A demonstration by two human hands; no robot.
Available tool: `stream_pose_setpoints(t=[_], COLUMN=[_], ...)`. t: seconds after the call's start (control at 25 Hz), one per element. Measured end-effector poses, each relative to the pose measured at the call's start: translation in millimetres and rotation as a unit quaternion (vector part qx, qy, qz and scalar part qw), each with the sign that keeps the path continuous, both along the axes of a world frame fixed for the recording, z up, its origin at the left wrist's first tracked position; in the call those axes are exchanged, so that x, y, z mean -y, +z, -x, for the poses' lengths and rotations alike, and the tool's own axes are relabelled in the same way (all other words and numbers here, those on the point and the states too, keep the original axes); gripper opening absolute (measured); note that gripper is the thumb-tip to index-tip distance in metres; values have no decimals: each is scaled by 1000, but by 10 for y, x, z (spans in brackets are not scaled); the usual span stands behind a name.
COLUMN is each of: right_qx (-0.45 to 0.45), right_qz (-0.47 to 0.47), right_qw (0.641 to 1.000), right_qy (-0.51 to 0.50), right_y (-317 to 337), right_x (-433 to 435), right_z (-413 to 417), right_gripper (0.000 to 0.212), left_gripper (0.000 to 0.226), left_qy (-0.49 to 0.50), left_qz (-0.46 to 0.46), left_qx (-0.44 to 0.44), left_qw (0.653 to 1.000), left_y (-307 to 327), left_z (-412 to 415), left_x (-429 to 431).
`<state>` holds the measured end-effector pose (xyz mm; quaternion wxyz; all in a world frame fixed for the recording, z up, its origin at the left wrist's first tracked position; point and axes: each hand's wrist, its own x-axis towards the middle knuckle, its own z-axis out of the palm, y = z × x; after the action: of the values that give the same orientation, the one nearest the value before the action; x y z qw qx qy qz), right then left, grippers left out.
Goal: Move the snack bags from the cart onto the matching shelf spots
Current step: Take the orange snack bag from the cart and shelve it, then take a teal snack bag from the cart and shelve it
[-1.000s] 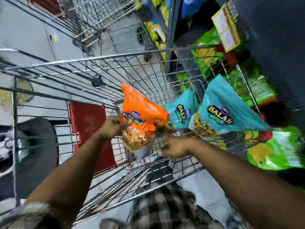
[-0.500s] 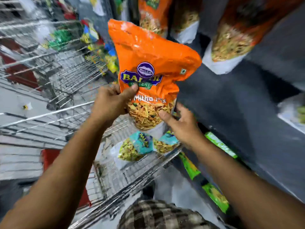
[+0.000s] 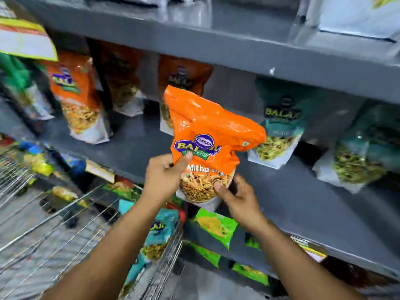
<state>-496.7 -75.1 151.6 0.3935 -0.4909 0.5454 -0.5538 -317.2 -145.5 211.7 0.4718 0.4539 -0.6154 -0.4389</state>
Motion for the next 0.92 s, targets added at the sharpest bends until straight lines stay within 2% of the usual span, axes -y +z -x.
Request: stream_pose_setpoints(t=[0.16, 0.28, 0.48, 0.56, 0.72, 0.8, 0.84, 0.92], right_qx=[-26, -32, -9, -19, -67, -99, -136, -217], right_qz=[-12, -13, -34, -38, -43, -10, 15, 58], right_qw=[1000, 999, 999, 999, 997, 992, 983, 961], right_qy=[-4, -1, 6, 10, -7, -74, -119, -160], right_y=[-12, -39, -51, -82, -73, -152, -237, -391], right_x=[422, 917, 1685, 1837, 1926, 1797, 1645, 1223], right_z=[-238, -555, -1019, -1116, -1106, -1144, -1182, -1289], right_gripper=[21, 16, 41, 47, 62, 74, 73, 54], left_gripper=[68, 58, 31, 29, 20, 17, 21, 23], left_qy=[1, 17, 50, 58, 7, 31, 60, 87], left_qz=[-10, -15, -42, -55, -52, -27, -33, -95], left_qx=[-17, -28, -64, -80, -90, -73, -55, -32], left_qw=[1000, 999, 996, 994, 995, 996, 996, 991], left_y=[-36, 19, 46, 0, -126, -321, -517, -1107], left_z=[-176, -458, -798, -869, -1035, -1245, -1392, -1700], left_x=[415, 846, 1472, 1592, 1605, 1416, 1267, 875])
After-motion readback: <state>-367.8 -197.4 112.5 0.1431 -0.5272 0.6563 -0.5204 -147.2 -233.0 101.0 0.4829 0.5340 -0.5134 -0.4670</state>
